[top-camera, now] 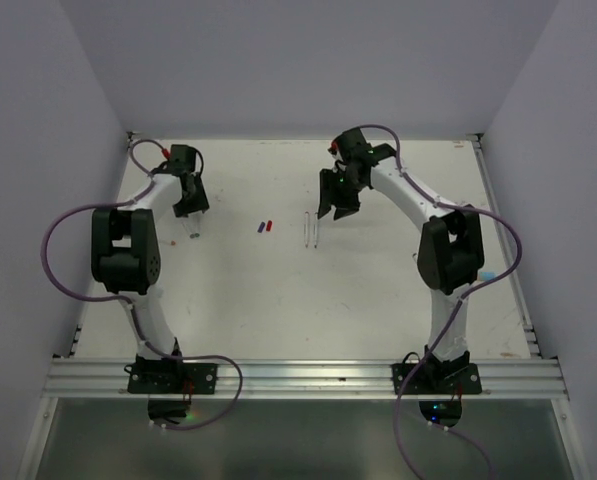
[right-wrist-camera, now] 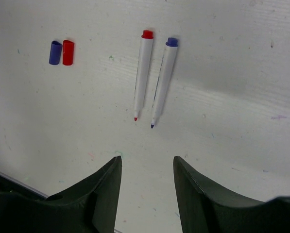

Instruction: Open the pen caps

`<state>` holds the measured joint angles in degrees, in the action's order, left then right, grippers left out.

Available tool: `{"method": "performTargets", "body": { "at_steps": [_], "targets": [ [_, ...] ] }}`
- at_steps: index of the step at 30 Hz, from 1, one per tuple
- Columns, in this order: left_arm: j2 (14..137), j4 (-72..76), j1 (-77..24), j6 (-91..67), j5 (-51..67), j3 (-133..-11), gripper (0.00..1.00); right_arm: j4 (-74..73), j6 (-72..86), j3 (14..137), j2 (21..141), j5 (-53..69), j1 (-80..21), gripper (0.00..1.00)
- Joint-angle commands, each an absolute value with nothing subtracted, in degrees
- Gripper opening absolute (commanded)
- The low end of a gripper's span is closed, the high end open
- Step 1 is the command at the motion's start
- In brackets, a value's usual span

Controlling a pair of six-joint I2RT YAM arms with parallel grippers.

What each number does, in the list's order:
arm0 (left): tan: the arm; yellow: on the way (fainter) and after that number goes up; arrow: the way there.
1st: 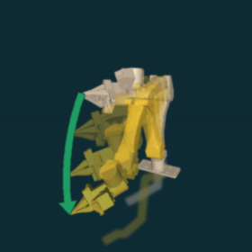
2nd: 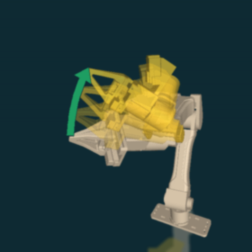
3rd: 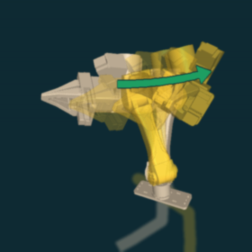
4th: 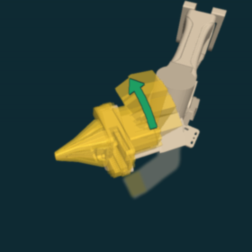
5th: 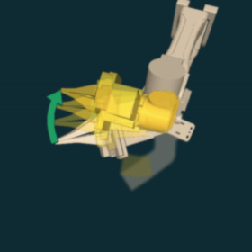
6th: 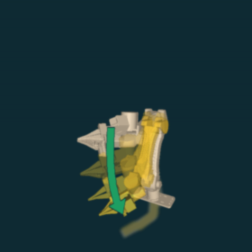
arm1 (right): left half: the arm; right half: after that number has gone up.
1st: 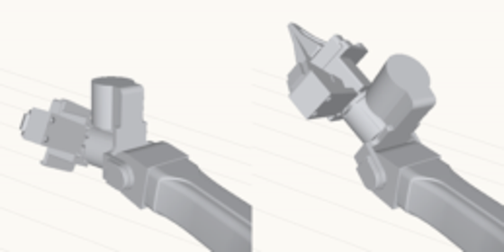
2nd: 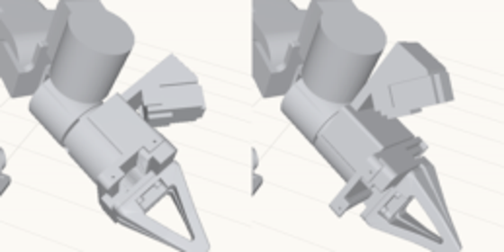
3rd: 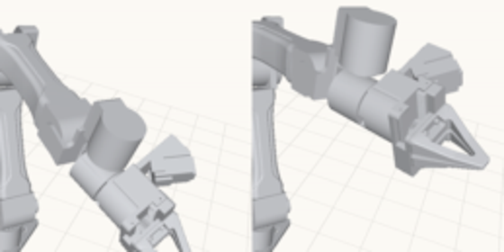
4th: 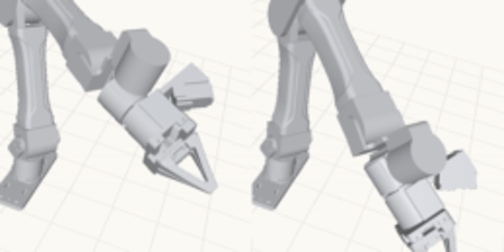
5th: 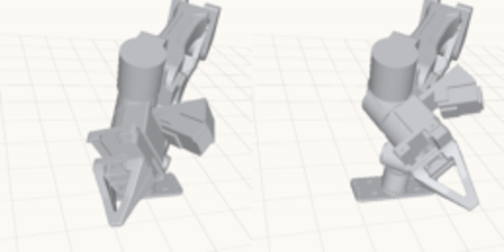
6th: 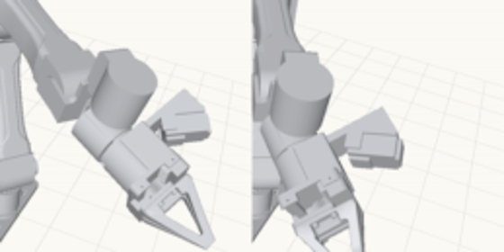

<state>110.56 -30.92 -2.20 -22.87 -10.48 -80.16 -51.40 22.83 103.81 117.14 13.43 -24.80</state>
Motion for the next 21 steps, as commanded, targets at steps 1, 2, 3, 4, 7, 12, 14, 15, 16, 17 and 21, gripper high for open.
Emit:
{"method": "performTargets", "body": {
  "at_steps": [1,2,3,4,7,12,14,15,16,17,21],
  "targets": [
    [112.7,-30.1,-1.8,-21.1,-11.9,-82.5,0.47,-52.5,21.2,102.5,112.9,12.7,-24.7,0.5],
    [113.0,-30.0,-1.8,-21.1,-11.8,-82.4,0.46,-52.5,21.1,102.2,112.5,12.7,-24.6,0.5],
    [113.7,-29.8,-1.8,-20.9,-11.6,-82.4,0.45,-52.4,20.9,101.6,111.9,12.6,-24.6,0.5],
    [114.0,-29.5,-1.8,-20.8,-11.5,-82.4,0.42,-52.0,20.8,101.2,111.5,12.4,-24.6,0.5],
    [115.0,-29.0,-1.8,-20.6,-11.3,-82.7,0.38,-51.8,20.7,99.4,110.5,12.2,-24.8,0.5],
    [117.0,-28.7,-1.8,-19.9,-10.6,-83.6,0.34,-51.2,20.6,97.0,108.8,11.7,-24.7,0.5],
    [117.3,-28.7,-1.8,-19.9,-9.7,-83.8,0.25,-51.1,20.7,96.7,108.1,11.4,-24.7,0.5],
    [117.7,-28.7,-1.8,-19.9,-9.3,-83.9,0.23,-51.1,20.7,96.7,107.8,11.3,-24.7,0.5],
    [117.8,-28.5,-1.8,-20.0,-9.0,-83.9,0.18,-51.1,20.7,96.6,107.8,11.3,-24.7,0.5],
    [117.9,-28.2,-1.8,-19.8,-7.5,-83.9,0.14,-51.1,20.8,96.6,107.3,11.0,-24.7,0.5],
    [115.2,-25.0,-1.8,-19.4,-0.4,-83.7,0.0,-50.9,21.2,96.6,106.3,10.7,-24.7,0.5]
  ]
}}
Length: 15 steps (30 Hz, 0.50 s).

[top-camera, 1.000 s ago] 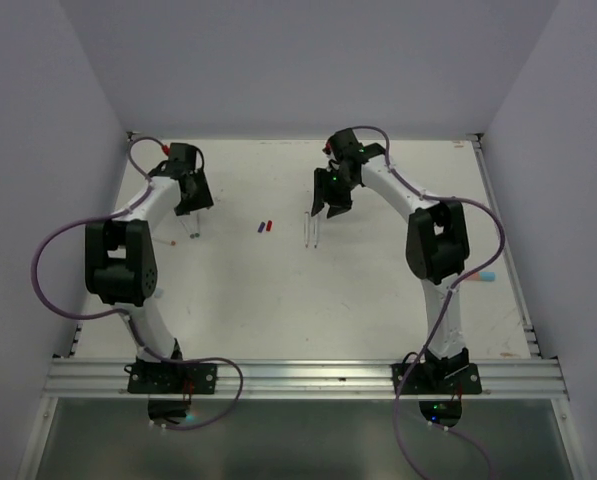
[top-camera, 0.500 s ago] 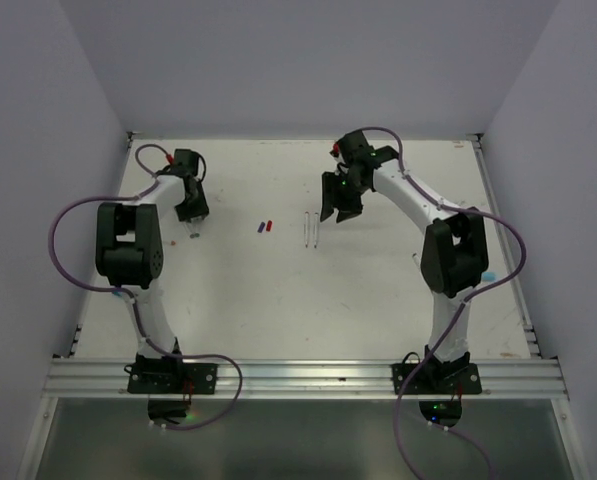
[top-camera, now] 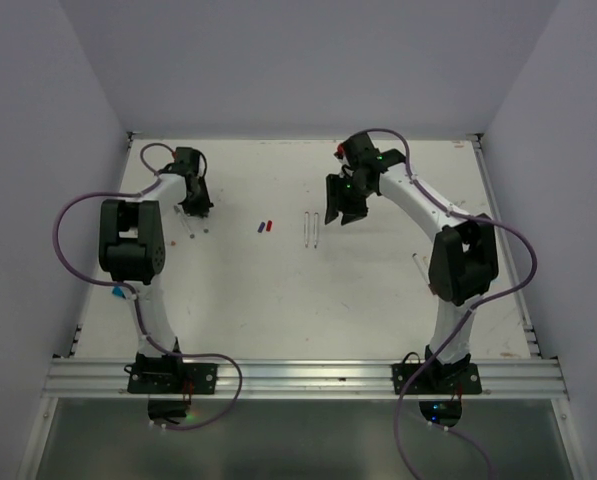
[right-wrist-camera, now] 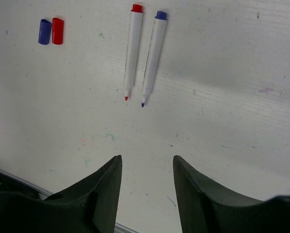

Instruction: Open the pen caps

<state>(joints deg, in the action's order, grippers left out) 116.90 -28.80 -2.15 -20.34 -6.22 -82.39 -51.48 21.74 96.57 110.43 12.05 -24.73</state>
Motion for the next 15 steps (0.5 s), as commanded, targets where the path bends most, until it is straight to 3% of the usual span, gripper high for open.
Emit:
{"method": "performTargets", "body": {
  "at_steps": [1,8,11,15],
  "targets": [
    [114.3,-23.2,-1.8,-19.7,3.5,-83.8,0.0,-51.0,21.4,96.8,106.1,10.6,-24.8,0.5],
    [103.7,-17.9,-1.9,-31.9,21.2,-81.4,0.0,-45.9,23.0,96.0,104.5,21.9,-24.9,0.51],
    [99.3,-8.9,-2.6,-44.1,31.0,-74.4,0.0,-37.4,27.5,92.6,103.5,31.2,-25.0,0.52],
    [90.0,14.8,-6.3,-60.2,37.3,-58.5,0.0,-18.6,38.9,86.5,100.8,39.8,-25.9,0.59]
  ]
}}
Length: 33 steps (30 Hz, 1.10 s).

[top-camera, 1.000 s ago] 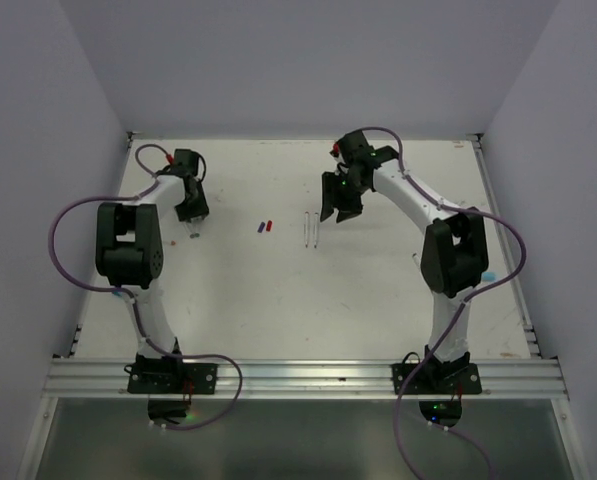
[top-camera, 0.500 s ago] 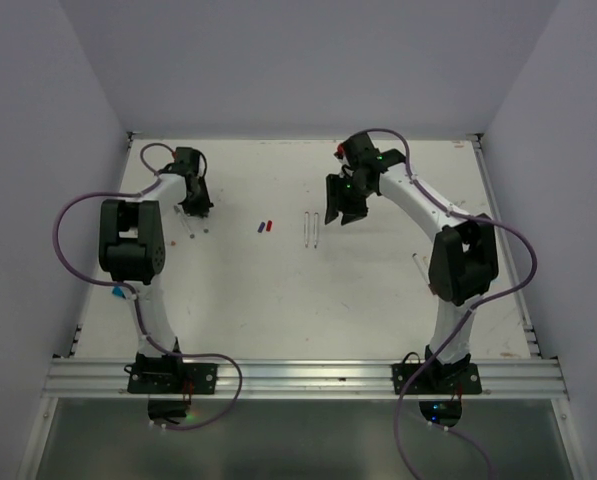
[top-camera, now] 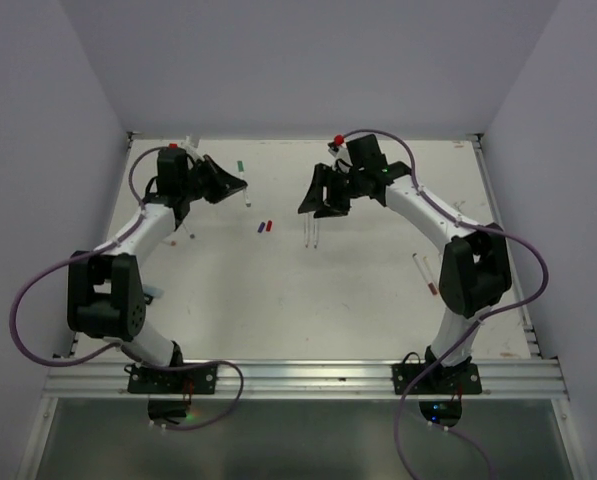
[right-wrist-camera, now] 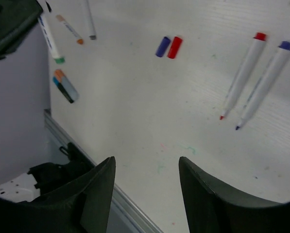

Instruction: Open the pen caps

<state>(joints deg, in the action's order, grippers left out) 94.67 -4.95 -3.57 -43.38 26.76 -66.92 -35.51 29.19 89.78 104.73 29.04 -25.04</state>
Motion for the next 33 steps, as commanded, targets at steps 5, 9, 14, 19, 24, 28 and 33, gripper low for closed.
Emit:
{"method": "performTargets", "body": {
  "at_steps": [5,9,14,19,24,28,33],
  "targets": [
    [84.4,25.6,-13.5,-70.6,35.4,-52.7,0.0,-4.2,47.0,79.6,98.2,41.0,-29.1,0.6],
    [82.8,30.1,-15.9,-74.7,34.0,-50.5,0.0,-0.3,49.2,77.7,97.6,39.9,-30.2,0.6],
    [81.4,28.7,-16.4,-74.8,33.8,-48.7,0.0,3.6,50.7,76.0,96.9,38.9,-30.2,0.6],
    [80.9,31.1,-16.8,-76.6,33.8,-46.9,0.0,7.4,53.4,74.6,97.0,38.8,-30.1,0.51],
    [81.0,31.4,-17.0,-76.8,33.6,-47.2,0.0,11.8,56.9,74.0,98.0,39.9,-30.2,0.35],
    [81.3,31.6,-17.0,-77.3,33.4,-47.7,0.0,12.7,57.9,73.4,98.4,40.9,-30.6,0.29],
    [81.9,31.9,-17.0,-77.3,33.7,-48.5,0.0,12.7,58.4,73.0,98.3,41.4,-31.3,0.0]
  ]
}}
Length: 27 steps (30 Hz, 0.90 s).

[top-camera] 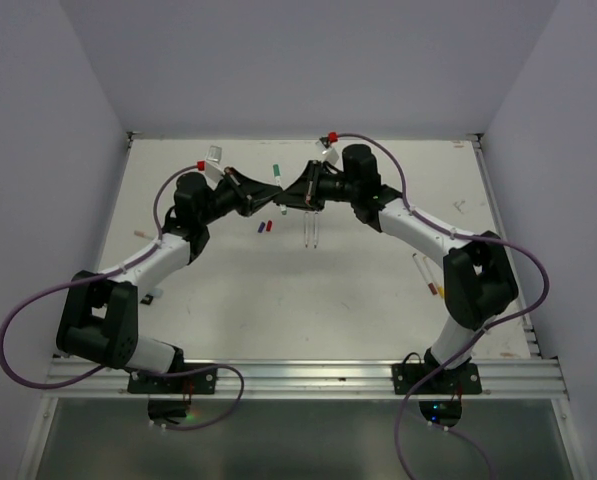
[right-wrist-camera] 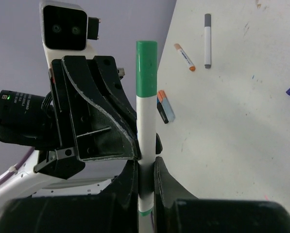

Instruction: Open the pen caps

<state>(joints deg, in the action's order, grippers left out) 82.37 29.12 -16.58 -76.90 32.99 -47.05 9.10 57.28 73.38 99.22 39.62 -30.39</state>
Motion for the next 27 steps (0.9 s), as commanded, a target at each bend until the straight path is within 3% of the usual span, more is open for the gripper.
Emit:
{"method": "performTargets", "body": {
  "at_steps": [1,3,4,5,6,8,9,15,20,27],
  "targets": [
    [82.0,31.8,-17.0,-76.9,33.8,-48.6,0.0,12.9,58.4,72.9,98.2,41.6,-31.4,0.0],
    [82.2,30.3,-16.7,-76.1,33.8,-49.4,0.03,11.8,58.1,72.6,97.4,41.4,-31.6,0.0],
    [82.3,29.8,-16.6,-75.6,33.7,-49.6,0.11,11.6,57.9,72.3,97.2,41.5,-31.8,0.0],
    [82.4,30.1,-16.5,-75.5,33.6,-49.6,0.29,11.2,58.0,72.2,96.7,41.7,-31.8,0.0],
    [82.7,30.5,-16.2,-75.5,33.9,-49.7,0.38,10.9,57.9,72.1,96.4,41.8,-31.8,0.0],
    [83.2,30.3,-15.9,-75.1,34.1,-50.2,0.5,10.7,57.8,71.5,95.6,42.3,-31.8,0.0],
    [83.2,30.1,-15.6,-74.5,34.3,-50.4,0.52,10.4,57.9,71.4,95.5,42.6,-31.8,0.0],
    [83.7,30.1,-14.6,-74.2,34.7,-50.4,0.53,10.2,58.2,69.9,93.5,43.4,-31.8,0.0],
    [84.1,31.4,-13.8,-74.8,35.7,-50.4,0.42,11.6,59.5,68.3,92.7,43.6,-31.8,0.0],
    [84.8,32.6,-13.4,-75.4,36.8,-50.4,0.39,14.0,61.8,66.8,92.7,44.5,-32.0,0.0]
  ]
}}
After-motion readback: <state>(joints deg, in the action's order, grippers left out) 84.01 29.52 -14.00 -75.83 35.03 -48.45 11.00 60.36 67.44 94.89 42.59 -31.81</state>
